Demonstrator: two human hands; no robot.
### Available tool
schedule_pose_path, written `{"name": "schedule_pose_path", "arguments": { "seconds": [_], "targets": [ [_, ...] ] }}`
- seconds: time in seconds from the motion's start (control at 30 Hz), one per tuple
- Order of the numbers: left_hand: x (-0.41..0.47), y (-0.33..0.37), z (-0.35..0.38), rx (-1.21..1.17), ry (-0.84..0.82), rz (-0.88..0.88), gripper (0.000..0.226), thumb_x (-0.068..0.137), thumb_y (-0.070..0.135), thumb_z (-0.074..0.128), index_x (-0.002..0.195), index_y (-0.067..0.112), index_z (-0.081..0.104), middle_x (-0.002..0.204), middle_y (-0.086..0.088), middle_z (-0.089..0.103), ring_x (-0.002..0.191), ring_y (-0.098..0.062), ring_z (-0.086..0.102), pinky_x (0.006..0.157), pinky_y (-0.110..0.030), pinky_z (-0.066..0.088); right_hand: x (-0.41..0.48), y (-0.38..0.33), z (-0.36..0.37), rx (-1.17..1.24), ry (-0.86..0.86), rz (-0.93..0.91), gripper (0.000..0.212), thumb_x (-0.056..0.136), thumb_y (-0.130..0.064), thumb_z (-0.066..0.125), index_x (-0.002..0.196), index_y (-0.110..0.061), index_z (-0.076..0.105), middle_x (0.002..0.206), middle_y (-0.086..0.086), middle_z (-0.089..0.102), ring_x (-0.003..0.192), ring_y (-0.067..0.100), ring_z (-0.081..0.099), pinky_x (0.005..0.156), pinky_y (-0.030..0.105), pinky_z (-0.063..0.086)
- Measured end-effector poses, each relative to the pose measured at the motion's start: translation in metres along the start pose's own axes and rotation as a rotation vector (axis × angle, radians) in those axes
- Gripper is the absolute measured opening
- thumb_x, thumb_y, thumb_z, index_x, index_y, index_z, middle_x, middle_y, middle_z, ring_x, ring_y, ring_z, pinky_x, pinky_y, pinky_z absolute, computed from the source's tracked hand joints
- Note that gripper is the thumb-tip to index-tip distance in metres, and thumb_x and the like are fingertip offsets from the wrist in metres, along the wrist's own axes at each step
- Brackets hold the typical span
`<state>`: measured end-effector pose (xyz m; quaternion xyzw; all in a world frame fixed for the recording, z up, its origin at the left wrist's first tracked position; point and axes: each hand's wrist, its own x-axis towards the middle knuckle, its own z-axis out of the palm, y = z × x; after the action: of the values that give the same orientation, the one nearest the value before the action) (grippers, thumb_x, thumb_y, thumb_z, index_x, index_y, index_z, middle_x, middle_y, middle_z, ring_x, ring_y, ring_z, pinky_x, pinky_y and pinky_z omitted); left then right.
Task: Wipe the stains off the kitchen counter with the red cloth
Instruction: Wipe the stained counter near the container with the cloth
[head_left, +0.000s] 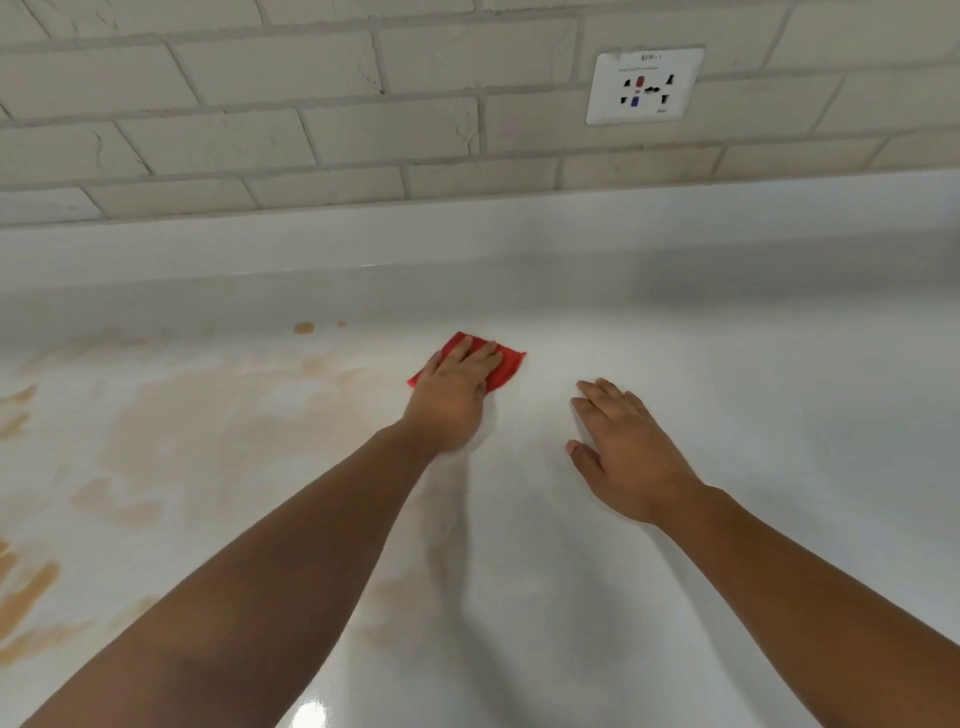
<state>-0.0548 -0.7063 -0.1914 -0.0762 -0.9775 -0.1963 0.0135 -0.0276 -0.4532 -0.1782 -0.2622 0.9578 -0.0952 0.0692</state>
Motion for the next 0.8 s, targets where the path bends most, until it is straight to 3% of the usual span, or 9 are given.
{"name": "schedule_pose_path", "arguments": {
  "seconds": [0.1, 0.23, 0.3, 0.37, 0.5, 0.67, 0.8],
  "targets": [
    [-0.036, 0.028, 0.009, -0.007, -0.051, 0.144, 0.052, 0.100, 0.015, 0.037, 0.150, 0.028, 0.036, 0.158, 0.012, 0.030, 0.150, -0.011, 0.013, 0.121, -0.032, 0.002, -0.008, -0.003, -0.001, 0.010, 0.002, 0.005, 0.060, 0.101, -0.041, 0.032, 0.152, -0.011, 0.025, 0.163, 0.004, 0.013, 0.150, 0.019, 0.002, 0.122, 0.039, 0.004],
    [-0.098, -0.004, -0.002, -0.055, -0.166, 0.329, 0.050, 0.096, 0.024, 0.034, 0.144, 0.025, 0.048, 0.154, 0.013, 0.035, 0.148, -0.007, 0.017, 0.121, -0.028, 0.007, -0.023, -0.005, -0.004, 0.011, 0.009, -0.021, 0.060, 0.100, -0.042, 0.028, 0.152, -0.011, 0.025, 0.163, 0.004, 0.013, 0.150, 0.018, 0.002, 0.122, 0.038, 0.004],
    [-0.103, -0.032, -0.017, -0.079, -0.152, 0.300, 0.051, 0.093, 0.026, 0.033, 0.141, 0.023, 0.052, 0.152, 0.011, 0.036, 0.146, -0.005, 0.019, 0.120, -0.026, 0.010, -0.033, -0.005, -0.004, 0.015, 0.011, -0.032, 0.063, 0.098, -0.044, 0.024, 0.152, -0.011, 0.026, 0.162, 0.003, 0.013, 0.150, 0.018, 0.002, 0.122, 0.038, 0.003],
    [-0.090, -0.042, -0.023, -0.069, -0.098, 0.143, 0.054, 0.092, 0.026, 0.029, 0.143, 0.022, 0.049, 0.152, 0.011, 0.036, 0.147, -0.010, 0.019, 0.121, -0.033, 0.013, -0.045, -0.005, -0.004, 0.025, 0.012, -0.040, 0.067, 0.095, -0.047, 0.019, 0.151, -0.010, 0.028, 0.162, 0.004, 0.016, 0.150, 0.019, 0.004, 0.122, 0.038, 0.004],
    [-0.061, 0.003, -0.006, -0.021, 0.006, -0.101, 0.051, 0.099, 0.012, 0.035, 0.147, 0.024, 0.041, 0.157, 0.007, 0.032, 0.150, -0.017, 0.017, 0.121, -0.039, 0.010, -0.068, -0.008, -0.001, 0.038, 0.019, -0.042, 0.070, 0.093, -0.048, 0.016, 0.149, -0.009, 0.031, 0.161, 0.005, 0.019, 0.150, 0.020, 0.007, 0.122, 0.038, 0.005],
    [-0.105, 0.083, 0.026, -0.029, -0.033, 0.040, 0.053, 0.100, 0.012, 0.034, 0.150, 0.029, 0.037, 0.158, 0.010, 0.030, 0.150, -0.013, 0.012, 0.122, -0.037, 0.006, -0.100, -0.015, 0.006, 0.041, 0.000, -0.047, 0.062, 0.098, -0.042, 0.024, 0.151, -0.011, 0.029, 0.162, 0.005, 0.017, 0.150, 0.019, 0.005, 0.122, 0.037, 0.003],
    [-0.179, 0.101, 0.031, -0.032, -0.079, 0.151, 0.051, 0.102, 0.017, 0.033, 0.150, 0.033, 0.035, 0.158, 0.015, 0.027, 0.150, -0.008, 0.008, 0.123, -0.036, 0.005, -0.127, -0.016, 0.009, 0.033, -0.004, -0.046, 0.057, 0.101, -0.039, 0.032, 0.151, -0.012, 0.028, 0.162, 0.004, 0.015, 0.150, 0.018, 0.003, 0.122, 0.037, 0.002]
  ]
}}
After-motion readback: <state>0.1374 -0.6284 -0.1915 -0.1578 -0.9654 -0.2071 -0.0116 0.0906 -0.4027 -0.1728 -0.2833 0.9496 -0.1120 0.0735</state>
